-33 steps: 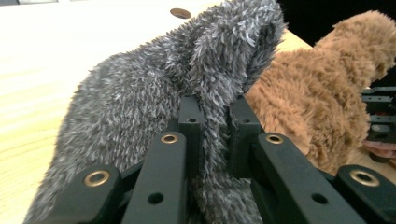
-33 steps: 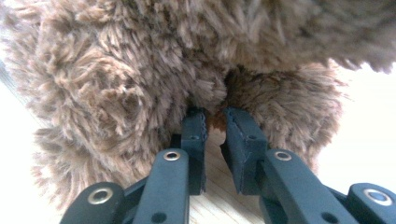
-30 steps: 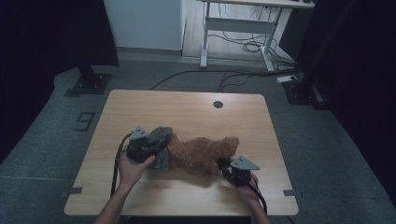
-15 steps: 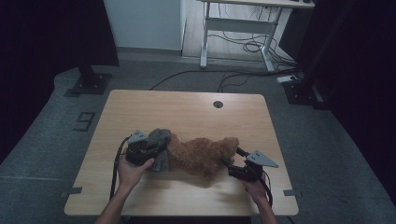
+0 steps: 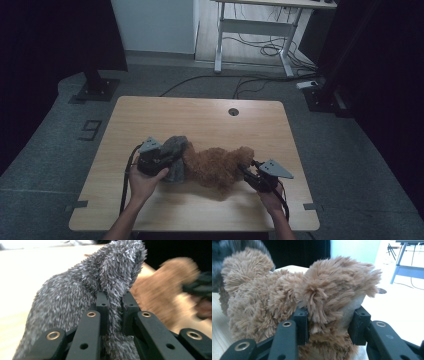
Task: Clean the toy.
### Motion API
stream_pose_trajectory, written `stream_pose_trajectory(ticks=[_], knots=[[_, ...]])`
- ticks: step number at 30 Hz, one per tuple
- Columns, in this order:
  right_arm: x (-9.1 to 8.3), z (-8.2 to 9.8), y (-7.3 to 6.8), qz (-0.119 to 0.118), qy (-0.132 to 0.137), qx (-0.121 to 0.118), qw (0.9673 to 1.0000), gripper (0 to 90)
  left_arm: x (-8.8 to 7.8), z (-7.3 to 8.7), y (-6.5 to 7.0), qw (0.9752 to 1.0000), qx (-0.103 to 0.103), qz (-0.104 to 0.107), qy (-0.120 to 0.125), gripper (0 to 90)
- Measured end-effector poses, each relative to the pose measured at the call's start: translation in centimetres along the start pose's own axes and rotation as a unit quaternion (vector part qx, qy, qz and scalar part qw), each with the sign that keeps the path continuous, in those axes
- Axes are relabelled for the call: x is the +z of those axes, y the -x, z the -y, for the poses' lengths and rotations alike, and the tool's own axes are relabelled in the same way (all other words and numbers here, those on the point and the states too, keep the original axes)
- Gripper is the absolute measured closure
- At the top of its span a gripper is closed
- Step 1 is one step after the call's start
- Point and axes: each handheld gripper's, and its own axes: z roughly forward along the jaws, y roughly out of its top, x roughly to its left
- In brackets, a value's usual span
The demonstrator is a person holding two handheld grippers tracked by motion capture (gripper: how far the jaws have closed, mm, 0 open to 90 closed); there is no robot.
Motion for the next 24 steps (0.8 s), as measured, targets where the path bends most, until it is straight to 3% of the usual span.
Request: stream_pose_trajectory(ticks=[4,8,11,12,15,17,19,22,24], knots=[[0.0,0.2,0.0,0.002,0.002,-0.001,1.0,60.2,2.1,-2.5,3.5,0.999,0.032,0.032,-0.001,79.4],[-0.2,0.2,0.0,-0.002,0.001,-0.005,1.0,60.8,5.6,-4.6,7.7,0.9954,0.079,0.05,-0.024,79.6],[-0.2,0.3,0.0,-0.002,0.001,-0.007,1.0,61.1,8.3,-5.4,10.1,0.9923,0.11,0.035,-0.043,79.6],[-0.3,0.4,0.1,-0.003,0.001,-0.008,1.0,61.2,9.3,-5.6,10.6,0.9916,0.113,0.037,-0.051,79.7],[-0.4,0.4,0.1,-0.006,0.003,-0.012,0.9999,61.7,12.0,-5.3,11.6,0.9894,0.117,0.029,-0.08,79.6],[-0.4,0.3,0.0,-0.005,0.003,-0.018,0.9998,62.3,13.1,-4.7,11.8,0.9878,0.12,0.028,-0.095,79.8],[-0.3,0.5,0.0,0.005,-0.01,-0.027,0.9996,62.7,13.3,-4.1,11.6,0.9873,0.122,0.02,-0.1,80.0],[-0.3,0.7,0.3,0.001,-0.009,-0.02,0.9998,62.9,12.9,-3.5,10.8,0.9878,0.119,0.01,-0.1,80.9],[-0.4,0.5,0.2,0.003,-0.01,-0.029,0.9995,62.9,12.3,-3.2,10.2,0.9886,0.115,0.004,-0.097,81.1]])
